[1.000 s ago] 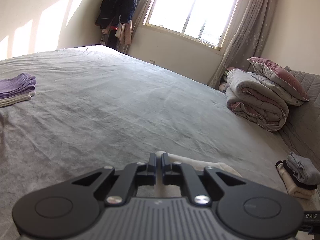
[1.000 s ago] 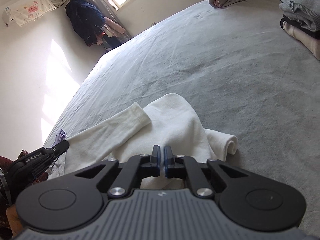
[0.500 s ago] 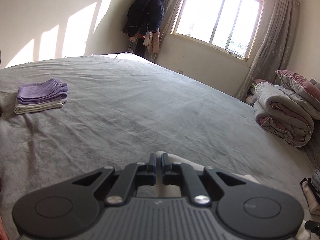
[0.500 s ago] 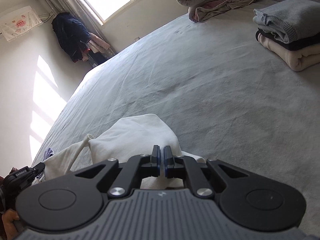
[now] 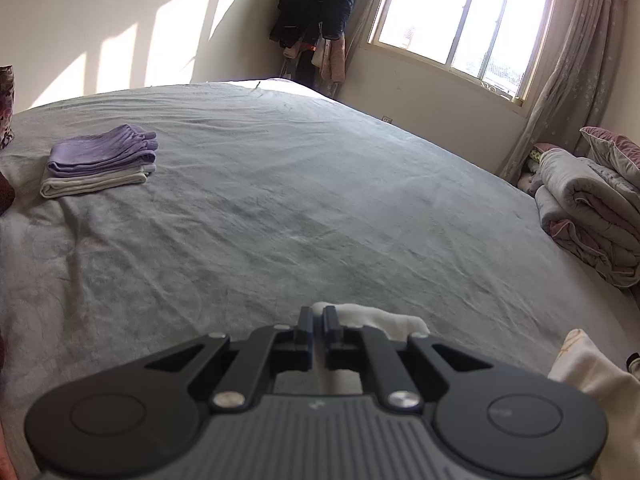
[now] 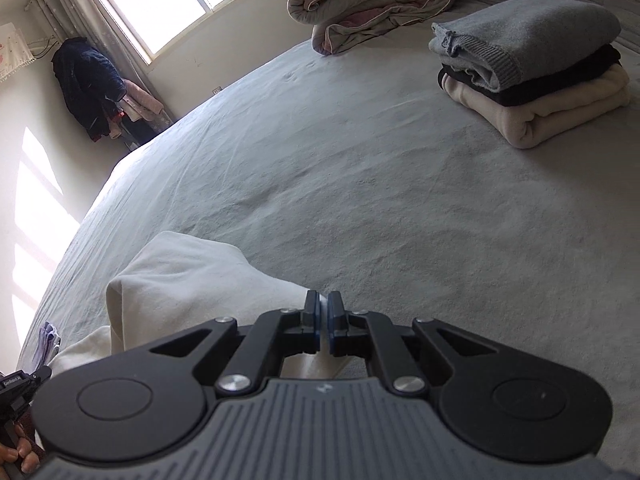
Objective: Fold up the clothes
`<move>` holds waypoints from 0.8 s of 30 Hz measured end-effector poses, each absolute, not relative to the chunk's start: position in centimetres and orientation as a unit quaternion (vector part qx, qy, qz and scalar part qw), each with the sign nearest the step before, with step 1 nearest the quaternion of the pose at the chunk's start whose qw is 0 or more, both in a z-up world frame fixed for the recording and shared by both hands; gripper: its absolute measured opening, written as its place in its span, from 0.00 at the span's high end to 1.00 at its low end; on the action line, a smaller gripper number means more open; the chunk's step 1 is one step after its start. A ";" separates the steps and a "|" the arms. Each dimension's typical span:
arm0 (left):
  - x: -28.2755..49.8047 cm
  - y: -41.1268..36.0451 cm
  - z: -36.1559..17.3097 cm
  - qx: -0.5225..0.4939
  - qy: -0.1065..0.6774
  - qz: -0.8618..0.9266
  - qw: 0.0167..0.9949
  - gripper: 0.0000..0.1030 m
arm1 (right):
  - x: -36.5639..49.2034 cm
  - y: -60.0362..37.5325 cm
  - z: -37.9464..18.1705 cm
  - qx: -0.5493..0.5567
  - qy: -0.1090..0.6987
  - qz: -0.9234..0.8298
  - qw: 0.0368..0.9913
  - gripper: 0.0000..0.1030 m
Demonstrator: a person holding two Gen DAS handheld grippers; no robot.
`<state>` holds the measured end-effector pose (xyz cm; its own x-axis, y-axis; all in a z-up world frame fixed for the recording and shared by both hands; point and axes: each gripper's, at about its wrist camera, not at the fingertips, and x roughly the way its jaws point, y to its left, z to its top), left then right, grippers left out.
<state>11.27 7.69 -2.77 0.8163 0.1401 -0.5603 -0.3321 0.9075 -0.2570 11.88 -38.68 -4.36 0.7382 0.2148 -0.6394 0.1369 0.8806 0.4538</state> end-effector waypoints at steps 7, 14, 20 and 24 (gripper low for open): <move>11.6 8.2 -3.6 -0.180 0.291 0.130 0.931 0.96 | 12.1 -39.2 -5.2 0.221 0.373 -0.001 0.901 0.95; 11.0 7.3 -2.5 -0.177 0.296 0.101 0.933 0.93 | 11.7 -38.3 -4.5 0.201 0.370 0.019 0.907 0.93; 9.7 5.2 -1.3 -0.148 0.293 0.058 0.943 0.58 | 10.5 -37.5 -2.1 0.200 0.352 0.065 0.912 0.80; 9.2 3.5 -1.3 -0.143 0.311 0.009 0.940 0.47 | 9.5 -36.5 -0.6 0.190 0.335 0.096 0.918 0.61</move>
